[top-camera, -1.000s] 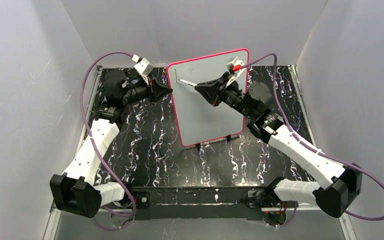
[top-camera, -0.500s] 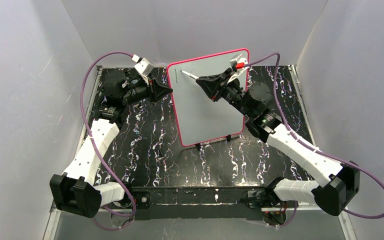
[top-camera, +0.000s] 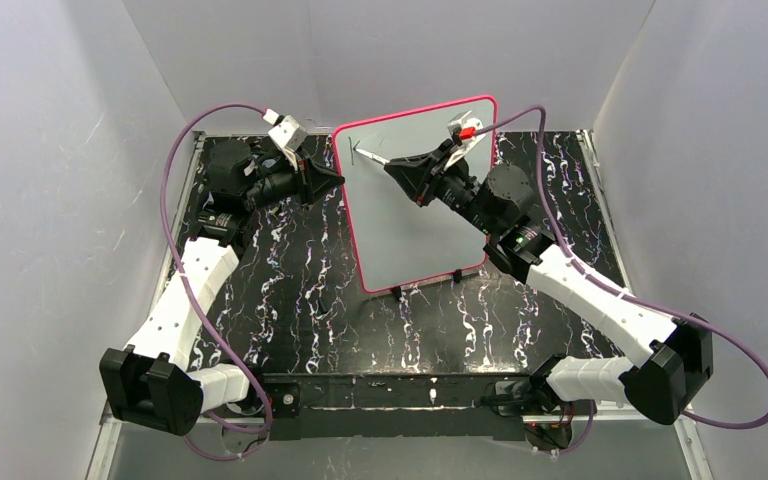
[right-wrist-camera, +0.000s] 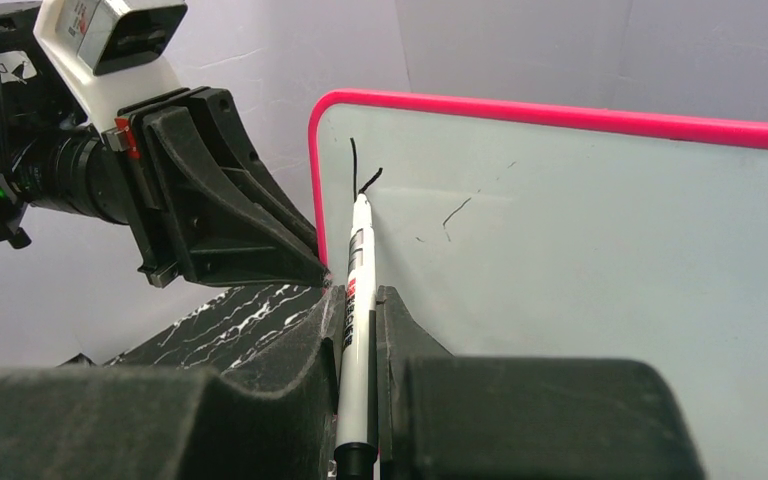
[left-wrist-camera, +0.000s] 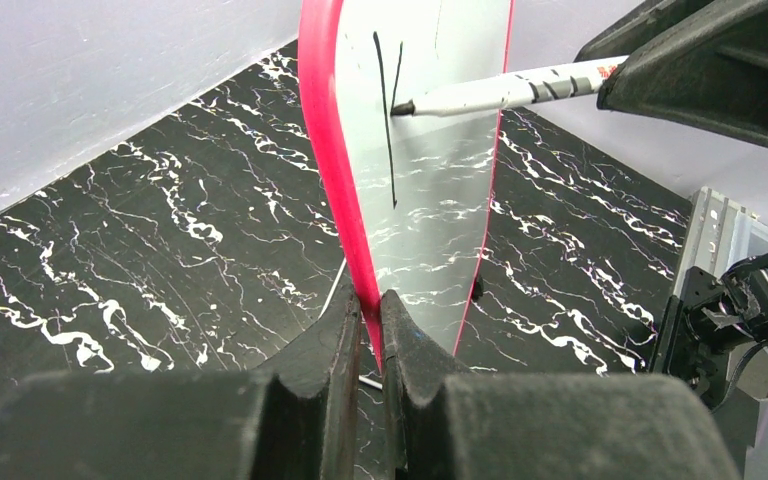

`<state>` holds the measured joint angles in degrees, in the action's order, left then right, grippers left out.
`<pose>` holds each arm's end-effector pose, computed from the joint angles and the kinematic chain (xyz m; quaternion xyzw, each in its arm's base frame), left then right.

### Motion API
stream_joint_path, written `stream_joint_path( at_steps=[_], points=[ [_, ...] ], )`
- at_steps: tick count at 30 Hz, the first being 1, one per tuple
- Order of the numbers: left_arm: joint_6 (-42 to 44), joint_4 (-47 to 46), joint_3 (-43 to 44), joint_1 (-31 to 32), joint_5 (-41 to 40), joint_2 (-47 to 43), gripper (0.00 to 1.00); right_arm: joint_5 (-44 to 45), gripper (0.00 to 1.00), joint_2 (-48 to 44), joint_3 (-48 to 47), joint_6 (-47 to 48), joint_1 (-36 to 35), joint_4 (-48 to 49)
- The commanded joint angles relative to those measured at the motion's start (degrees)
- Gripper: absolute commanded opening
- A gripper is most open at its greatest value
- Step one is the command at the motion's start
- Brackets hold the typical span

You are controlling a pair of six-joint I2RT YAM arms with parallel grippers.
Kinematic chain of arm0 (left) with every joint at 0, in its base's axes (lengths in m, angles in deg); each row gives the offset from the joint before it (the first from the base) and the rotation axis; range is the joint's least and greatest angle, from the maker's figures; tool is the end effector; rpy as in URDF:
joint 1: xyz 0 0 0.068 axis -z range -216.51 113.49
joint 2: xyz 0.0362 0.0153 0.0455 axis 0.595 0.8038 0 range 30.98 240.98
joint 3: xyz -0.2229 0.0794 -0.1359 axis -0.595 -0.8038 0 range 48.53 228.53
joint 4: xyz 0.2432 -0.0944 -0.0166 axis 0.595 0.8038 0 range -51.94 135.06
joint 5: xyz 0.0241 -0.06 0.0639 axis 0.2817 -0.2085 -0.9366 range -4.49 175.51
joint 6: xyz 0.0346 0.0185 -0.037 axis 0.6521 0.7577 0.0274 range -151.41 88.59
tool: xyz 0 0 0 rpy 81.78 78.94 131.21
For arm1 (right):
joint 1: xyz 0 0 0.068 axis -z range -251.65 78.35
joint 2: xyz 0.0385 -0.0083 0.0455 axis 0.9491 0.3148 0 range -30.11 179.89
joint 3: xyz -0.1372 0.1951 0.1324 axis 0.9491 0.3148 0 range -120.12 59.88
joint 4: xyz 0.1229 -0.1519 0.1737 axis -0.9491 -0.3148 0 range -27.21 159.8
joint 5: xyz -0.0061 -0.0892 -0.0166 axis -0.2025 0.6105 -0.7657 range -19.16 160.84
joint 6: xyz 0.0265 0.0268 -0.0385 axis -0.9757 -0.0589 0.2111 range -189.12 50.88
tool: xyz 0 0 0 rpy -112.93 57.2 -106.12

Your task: Write a sentence on the whiteboard

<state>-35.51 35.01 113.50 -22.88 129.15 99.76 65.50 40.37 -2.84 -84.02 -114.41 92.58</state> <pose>0.2591 -0.0881 0.4020 0.3151 0.6368 -0.3619 0.6035 0.2094 0.1982 0.4170 -0.1823 0.5812 0.4070 0.6807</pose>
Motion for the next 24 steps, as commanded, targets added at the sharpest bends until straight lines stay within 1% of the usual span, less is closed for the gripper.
stream_joint_path(
  at_steps=[1,9,16,24],
  points=[
    [1.29,0.61,-1.07,0.71,1.89,-1.0,0.0,1.59,0.01,0.32,-0.79,0.5,-0.13,-0.55],
    [1.44,0.62,-1.13,0.76,1.8,-1.31,0.0,3.44,0.01,-0.29,-0.31,0.57,-0.26,-0.92],
    [1.54,0.68,-1.32,0.76,1.48,-1.77,0.0,7.96,0.01,-3.61,2.51,0.96,-0.39,-2.55],
    [1.55,0.63,-1.36,0.74,1.16,-1.39,0.0,7.43,0.01,-4.98,3.49,1.01,-0.39,-3.38]
  ],
)
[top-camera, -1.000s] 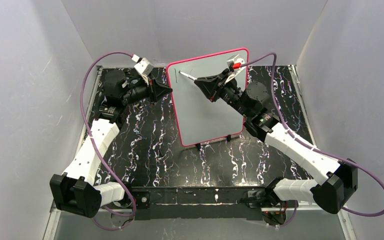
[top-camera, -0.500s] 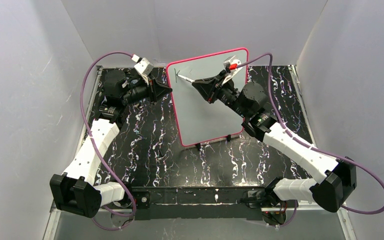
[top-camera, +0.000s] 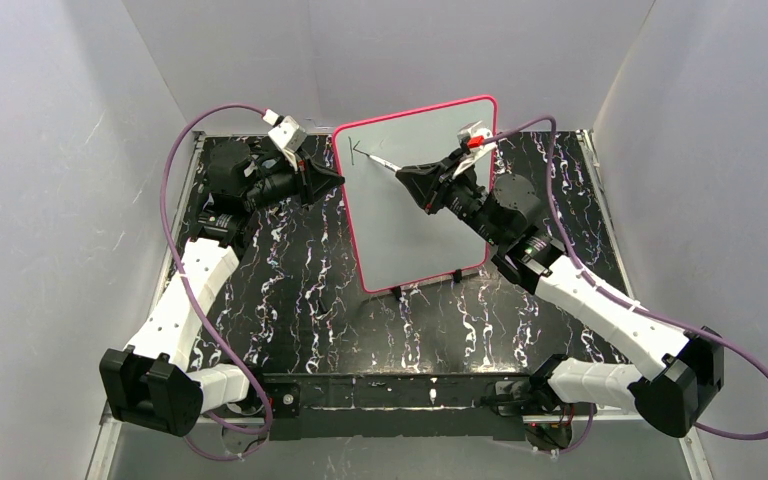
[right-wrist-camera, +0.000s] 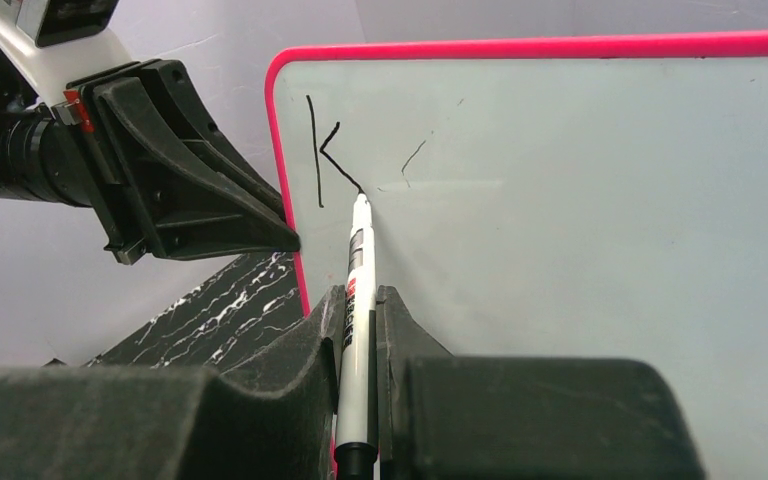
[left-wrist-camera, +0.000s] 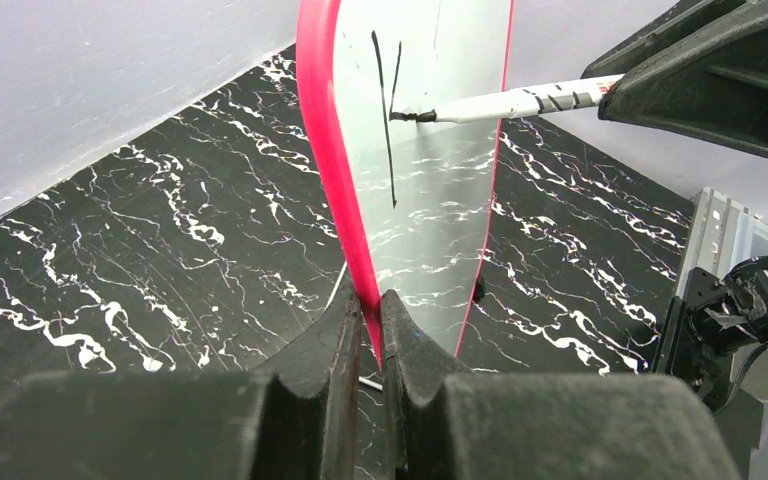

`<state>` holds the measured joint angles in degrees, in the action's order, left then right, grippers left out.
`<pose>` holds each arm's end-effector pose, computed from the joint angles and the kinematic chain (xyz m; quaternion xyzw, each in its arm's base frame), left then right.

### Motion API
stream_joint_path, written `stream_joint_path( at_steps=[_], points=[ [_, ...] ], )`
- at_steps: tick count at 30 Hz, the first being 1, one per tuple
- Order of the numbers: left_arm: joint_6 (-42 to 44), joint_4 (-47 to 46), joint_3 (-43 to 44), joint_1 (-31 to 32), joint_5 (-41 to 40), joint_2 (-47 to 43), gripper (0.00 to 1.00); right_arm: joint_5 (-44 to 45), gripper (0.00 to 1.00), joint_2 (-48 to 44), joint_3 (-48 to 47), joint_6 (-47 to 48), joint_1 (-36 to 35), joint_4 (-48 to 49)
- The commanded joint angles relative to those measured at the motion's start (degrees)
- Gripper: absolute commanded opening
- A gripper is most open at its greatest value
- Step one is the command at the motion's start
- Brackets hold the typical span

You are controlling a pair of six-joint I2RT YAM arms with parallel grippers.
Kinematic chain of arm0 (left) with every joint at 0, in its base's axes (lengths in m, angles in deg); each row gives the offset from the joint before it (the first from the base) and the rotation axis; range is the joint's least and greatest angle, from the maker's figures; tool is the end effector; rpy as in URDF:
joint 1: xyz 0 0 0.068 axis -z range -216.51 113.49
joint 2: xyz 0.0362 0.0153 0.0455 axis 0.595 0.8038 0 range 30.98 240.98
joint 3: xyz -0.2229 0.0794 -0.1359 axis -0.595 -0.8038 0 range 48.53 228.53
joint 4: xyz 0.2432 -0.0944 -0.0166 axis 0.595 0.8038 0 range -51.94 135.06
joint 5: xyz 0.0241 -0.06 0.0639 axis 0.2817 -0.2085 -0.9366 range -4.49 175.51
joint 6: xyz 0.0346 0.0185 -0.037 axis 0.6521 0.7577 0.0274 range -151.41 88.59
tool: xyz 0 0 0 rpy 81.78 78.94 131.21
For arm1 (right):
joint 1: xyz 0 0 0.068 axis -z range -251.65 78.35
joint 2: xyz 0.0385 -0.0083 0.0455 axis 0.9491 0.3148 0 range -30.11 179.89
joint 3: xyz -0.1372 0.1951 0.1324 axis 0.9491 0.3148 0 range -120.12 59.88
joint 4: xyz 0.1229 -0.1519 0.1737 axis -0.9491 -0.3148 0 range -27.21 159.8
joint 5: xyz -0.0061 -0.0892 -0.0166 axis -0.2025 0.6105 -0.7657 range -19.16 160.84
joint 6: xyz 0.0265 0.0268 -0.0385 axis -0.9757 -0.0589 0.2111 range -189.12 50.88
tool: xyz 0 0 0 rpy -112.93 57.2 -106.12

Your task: Write a sentence on the whiteboard

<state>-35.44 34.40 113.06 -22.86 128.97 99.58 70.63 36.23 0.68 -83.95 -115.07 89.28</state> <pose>0.2586 -0.0880 0.4012 0.3152 0.6350 -0.3602 0.6064 0.1971 0.1869 0.4078 -0.1562 0.6072 0.3801 0.6800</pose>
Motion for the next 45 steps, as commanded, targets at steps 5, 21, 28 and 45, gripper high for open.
stream_joint_path(
  at_steps=[5,21,28,45],
  points=[
    [1.4,1.28,-1.15,0.71,0.72,-1.1,0.0,-4.32,0.01,-2.43,-0.61,0.41,0.18,1.49],
    [1.22,1.44,-1.15,0.75,0.46,-0.63,0.0,-0.28,0.01,-3.07,0.43,1.09,0.12,4.52],
    [1.22,1.39,-1.16,0.69,0.77,-0.44,0.0,-0.06,0.01,-1.35,-0.19,1.35,0.11,6.29],
    [1.21,1.29,-0.91,0.76,1.16,-0.7,0.0,4.16,0.01,-1.72,3.36,1.6,0.09,3.24]
  ],
)
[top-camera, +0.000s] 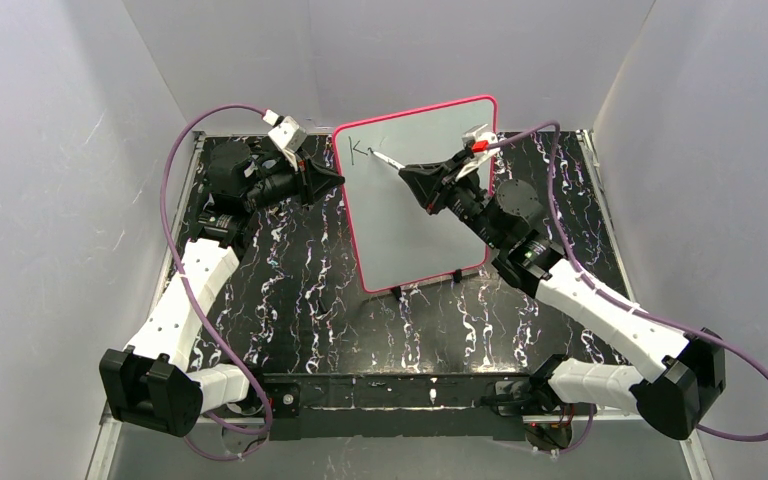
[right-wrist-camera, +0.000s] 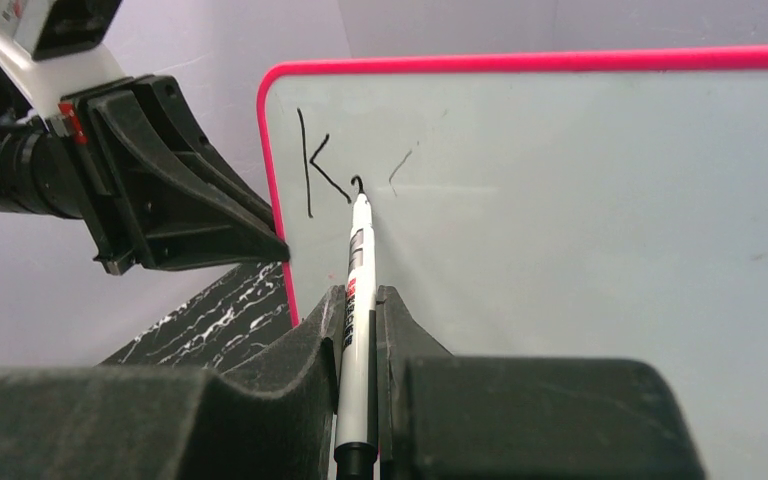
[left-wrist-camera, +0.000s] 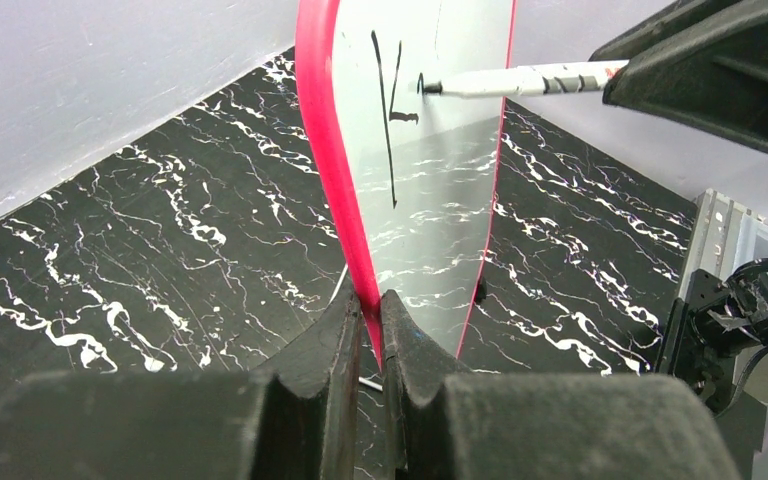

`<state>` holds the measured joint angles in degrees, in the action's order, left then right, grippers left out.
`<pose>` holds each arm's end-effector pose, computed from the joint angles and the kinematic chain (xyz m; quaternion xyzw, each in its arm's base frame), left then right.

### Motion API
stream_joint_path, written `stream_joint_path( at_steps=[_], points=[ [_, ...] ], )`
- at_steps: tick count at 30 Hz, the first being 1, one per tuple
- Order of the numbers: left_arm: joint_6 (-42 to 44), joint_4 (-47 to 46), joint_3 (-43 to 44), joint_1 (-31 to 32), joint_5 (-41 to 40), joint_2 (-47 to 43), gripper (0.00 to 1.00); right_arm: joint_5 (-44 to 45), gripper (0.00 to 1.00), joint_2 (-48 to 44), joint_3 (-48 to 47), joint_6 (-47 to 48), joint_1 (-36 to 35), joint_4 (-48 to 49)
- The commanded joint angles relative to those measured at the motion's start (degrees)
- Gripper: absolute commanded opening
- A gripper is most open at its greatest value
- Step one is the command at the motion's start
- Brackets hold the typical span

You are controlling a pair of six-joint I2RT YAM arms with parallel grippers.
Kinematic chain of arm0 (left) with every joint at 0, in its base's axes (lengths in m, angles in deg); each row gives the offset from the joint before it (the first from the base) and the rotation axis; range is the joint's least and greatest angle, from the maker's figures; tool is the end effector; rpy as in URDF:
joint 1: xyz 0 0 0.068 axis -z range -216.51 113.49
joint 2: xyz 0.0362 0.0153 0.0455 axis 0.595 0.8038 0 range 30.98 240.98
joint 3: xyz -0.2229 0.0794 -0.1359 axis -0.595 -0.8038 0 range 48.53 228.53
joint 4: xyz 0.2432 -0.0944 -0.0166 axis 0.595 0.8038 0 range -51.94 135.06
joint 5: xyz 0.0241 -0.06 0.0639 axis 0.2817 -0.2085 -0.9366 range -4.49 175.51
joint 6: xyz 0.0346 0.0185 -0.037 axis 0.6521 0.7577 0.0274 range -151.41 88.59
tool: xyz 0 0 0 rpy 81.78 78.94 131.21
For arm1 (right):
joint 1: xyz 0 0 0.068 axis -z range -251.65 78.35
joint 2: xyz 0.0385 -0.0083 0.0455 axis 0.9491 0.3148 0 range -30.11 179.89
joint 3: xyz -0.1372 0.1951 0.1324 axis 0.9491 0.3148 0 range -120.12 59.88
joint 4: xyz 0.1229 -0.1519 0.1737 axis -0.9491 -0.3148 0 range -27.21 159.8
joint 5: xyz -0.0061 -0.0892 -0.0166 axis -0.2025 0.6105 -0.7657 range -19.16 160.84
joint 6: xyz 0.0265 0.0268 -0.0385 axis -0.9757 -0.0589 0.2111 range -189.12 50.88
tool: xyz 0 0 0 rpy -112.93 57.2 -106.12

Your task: Write a sentence on the whiteboard

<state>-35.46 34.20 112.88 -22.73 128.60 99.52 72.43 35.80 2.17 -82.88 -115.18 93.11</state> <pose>0.2584 -0.0884 0.4007 0.3139 0.6352 -0.3589 0.6075 0.1957 0.1846 0.4075 -0.1455 0.5904 0.3731 0.7008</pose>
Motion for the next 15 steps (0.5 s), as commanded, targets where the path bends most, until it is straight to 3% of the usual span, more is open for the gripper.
stream_joint_path(
  at_steps=[1,15],
  points=[
    [1.18,1.53,-0.73,0.59,1.54,-0.67,0.0,2.11,0.01,-1.37,2.42,0.31,0.21,-1.08],
    [1.15,1.43,-0.81,0.62,1.56,-0.55,0.0,-2.01,0.01,-3.55,1.71,-1.62,0.2,1.91]
  ],
)
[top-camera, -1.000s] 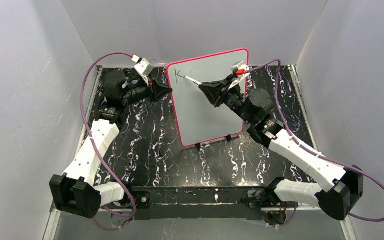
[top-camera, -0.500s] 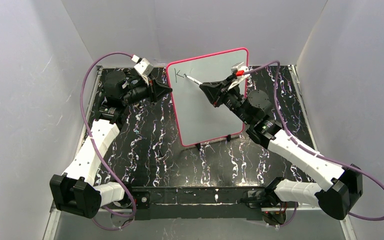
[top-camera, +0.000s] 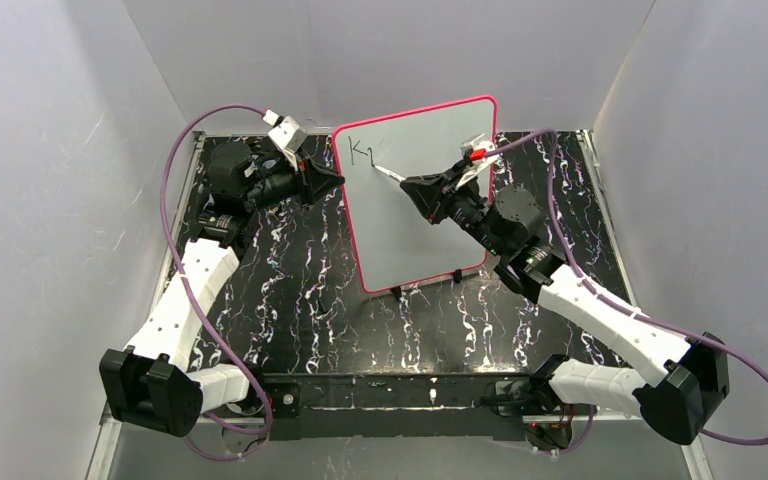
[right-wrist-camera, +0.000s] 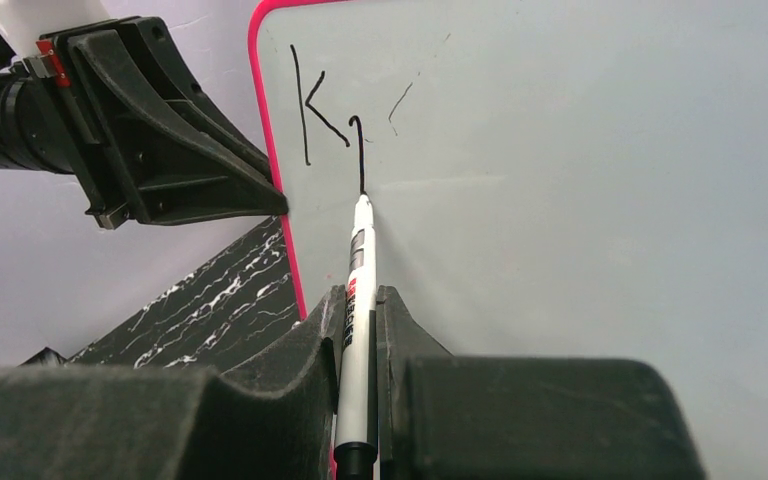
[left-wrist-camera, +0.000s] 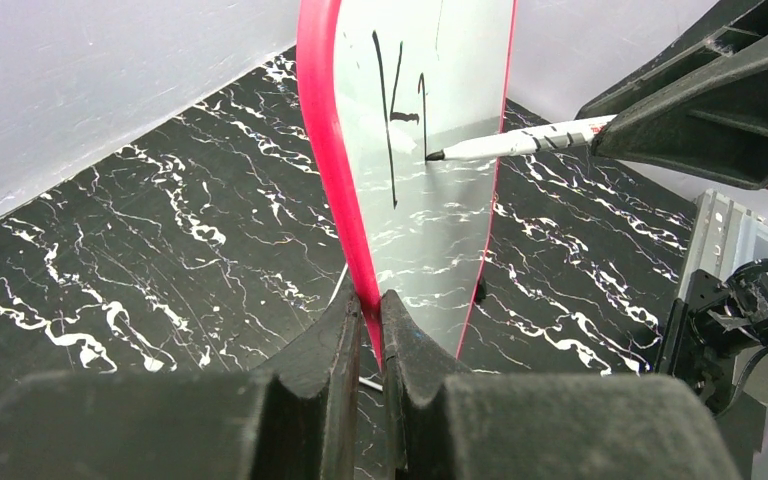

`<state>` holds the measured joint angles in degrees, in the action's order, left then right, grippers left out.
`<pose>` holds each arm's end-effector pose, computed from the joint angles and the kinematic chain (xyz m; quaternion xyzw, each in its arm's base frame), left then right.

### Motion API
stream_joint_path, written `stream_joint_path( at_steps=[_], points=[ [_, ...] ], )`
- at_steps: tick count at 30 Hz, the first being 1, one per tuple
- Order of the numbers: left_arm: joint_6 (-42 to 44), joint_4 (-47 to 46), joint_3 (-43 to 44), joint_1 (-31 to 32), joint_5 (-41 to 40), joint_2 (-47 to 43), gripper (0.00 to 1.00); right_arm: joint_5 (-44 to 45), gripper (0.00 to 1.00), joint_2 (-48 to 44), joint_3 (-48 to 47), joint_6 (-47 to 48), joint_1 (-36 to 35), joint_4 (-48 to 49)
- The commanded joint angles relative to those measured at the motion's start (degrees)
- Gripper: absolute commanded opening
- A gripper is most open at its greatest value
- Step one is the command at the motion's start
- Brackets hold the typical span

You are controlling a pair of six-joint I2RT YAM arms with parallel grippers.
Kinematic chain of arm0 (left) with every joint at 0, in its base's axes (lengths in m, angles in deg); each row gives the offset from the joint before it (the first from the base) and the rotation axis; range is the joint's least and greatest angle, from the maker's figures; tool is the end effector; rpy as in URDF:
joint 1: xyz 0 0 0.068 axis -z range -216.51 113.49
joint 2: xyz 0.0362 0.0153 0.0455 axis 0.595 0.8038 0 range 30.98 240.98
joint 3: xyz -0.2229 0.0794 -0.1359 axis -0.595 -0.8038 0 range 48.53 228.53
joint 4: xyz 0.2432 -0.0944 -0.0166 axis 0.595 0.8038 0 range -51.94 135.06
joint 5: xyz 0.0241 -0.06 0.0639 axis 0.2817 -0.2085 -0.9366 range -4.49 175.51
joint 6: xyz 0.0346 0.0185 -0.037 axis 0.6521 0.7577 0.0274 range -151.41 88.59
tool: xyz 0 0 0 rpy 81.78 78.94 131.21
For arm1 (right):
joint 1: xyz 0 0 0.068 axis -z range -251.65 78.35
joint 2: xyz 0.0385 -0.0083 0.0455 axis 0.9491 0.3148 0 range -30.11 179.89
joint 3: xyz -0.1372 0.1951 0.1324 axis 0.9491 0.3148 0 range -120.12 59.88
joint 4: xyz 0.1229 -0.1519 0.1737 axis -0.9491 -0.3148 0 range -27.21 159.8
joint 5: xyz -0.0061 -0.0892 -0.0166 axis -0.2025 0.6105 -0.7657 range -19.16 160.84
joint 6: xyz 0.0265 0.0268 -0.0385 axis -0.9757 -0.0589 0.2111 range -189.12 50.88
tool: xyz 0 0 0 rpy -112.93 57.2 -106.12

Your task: Write a sentence on the whiteboard

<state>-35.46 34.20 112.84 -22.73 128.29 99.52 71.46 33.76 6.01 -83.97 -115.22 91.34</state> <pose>0.2586 -0.0883 0.4004 0.3122 0.6363 -0.3573 0.6083 0.1906 0.1809 0.3890 -0.1528 0.6137 0.3750 0.6778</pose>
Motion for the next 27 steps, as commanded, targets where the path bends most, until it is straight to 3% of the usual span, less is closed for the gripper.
stream_joint_path(
  at_steps=[1,10,27],
  points=[
    [1.15,1.48,-0.81,0.61,1.79,-0.52,0.0,-1.95,0.01,-1.48,-2.46,-0.72,0.24,4.51],
    [1.15,1.48,-0.77,0.58,1.93,-0.38,0.0,-1.61,0.01,0.38,-4.47,0.22,0.24,9.71],
    [1.06,1.45,-0.79,0.63,2.39,-0.39,0.0,3.64,0.01,2.58,-4.54,2.0,0.24,9.75]
  ],
)
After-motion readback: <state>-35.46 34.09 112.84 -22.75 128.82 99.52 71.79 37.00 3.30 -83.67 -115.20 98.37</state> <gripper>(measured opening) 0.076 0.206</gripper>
